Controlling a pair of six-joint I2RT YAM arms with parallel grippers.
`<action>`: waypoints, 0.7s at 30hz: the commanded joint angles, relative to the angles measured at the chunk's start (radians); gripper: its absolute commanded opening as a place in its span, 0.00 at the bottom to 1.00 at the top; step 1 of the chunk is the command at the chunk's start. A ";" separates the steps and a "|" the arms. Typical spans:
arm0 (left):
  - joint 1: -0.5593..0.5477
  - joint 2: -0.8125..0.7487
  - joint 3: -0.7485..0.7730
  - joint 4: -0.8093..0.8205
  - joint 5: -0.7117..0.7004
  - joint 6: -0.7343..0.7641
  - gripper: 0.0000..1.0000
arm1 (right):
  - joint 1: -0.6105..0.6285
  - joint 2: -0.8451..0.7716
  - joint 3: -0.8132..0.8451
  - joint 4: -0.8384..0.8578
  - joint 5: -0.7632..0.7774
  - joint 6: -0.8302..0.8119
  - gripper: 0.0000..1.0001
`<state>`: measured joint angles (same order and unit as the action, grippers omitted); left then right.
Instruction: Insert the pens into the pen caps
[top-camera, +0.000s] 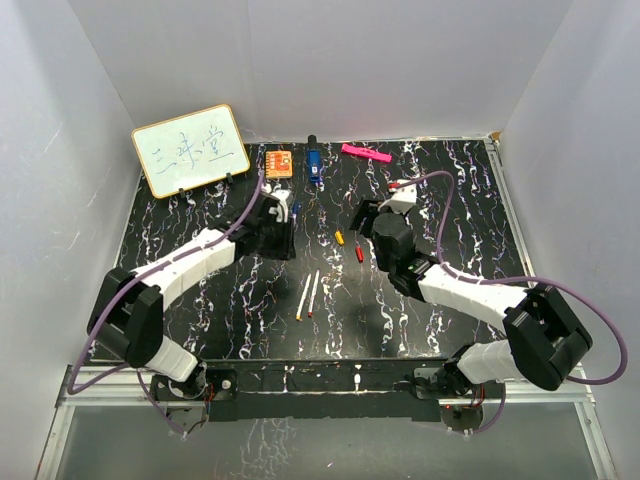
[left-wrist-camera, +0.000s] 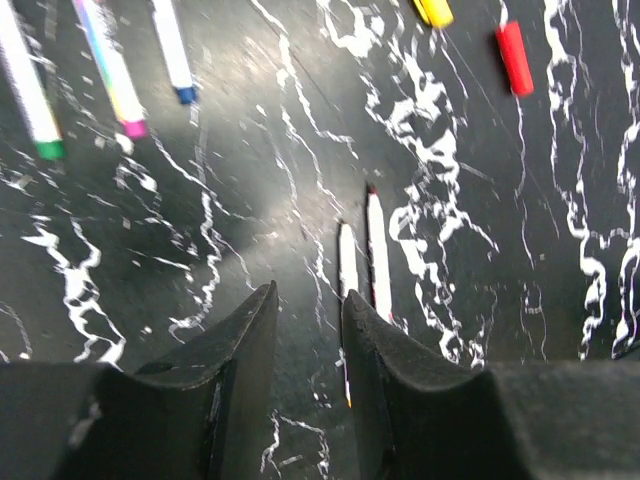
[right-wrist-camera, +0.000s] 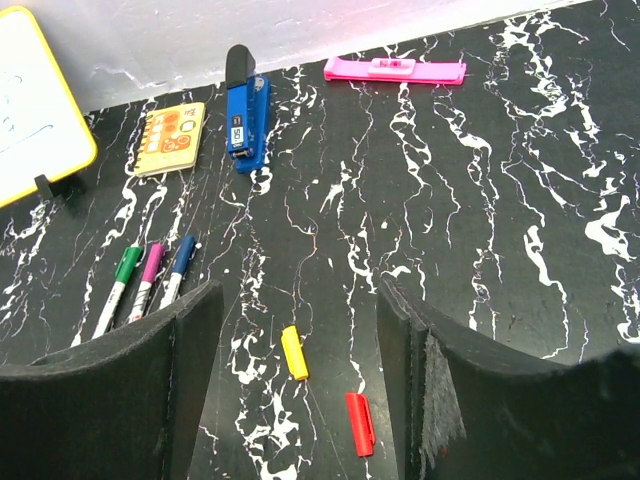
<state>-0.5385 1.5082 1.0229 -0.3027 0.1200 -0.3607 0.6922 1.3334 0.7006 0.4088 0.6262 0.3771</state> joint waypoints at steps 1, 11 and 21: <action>-0.112 -0.052 0.005 -0.113 -0.041 -0.004 0.32 | -0.005 0.006 0.053 0.000 0.009 0.023 0.60; -0.213 0.016 -0.002 -0.141 -0.140 -0.044 0.41 | -0.006 -0.008 0.043 -0.021 -0.001 0.030 0.60; -0.264 0.096 -0.009 -0.164 -0.183 -0.054 0.41 | -0.005 0.009 0.047 -0.022 -0.015 0.040 0.60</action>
<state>-0.7799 1.5925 1.0206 -0.4309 -0.0357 -0.4038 0.6914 1.3399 0.7101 0.3622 0.6136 0.4030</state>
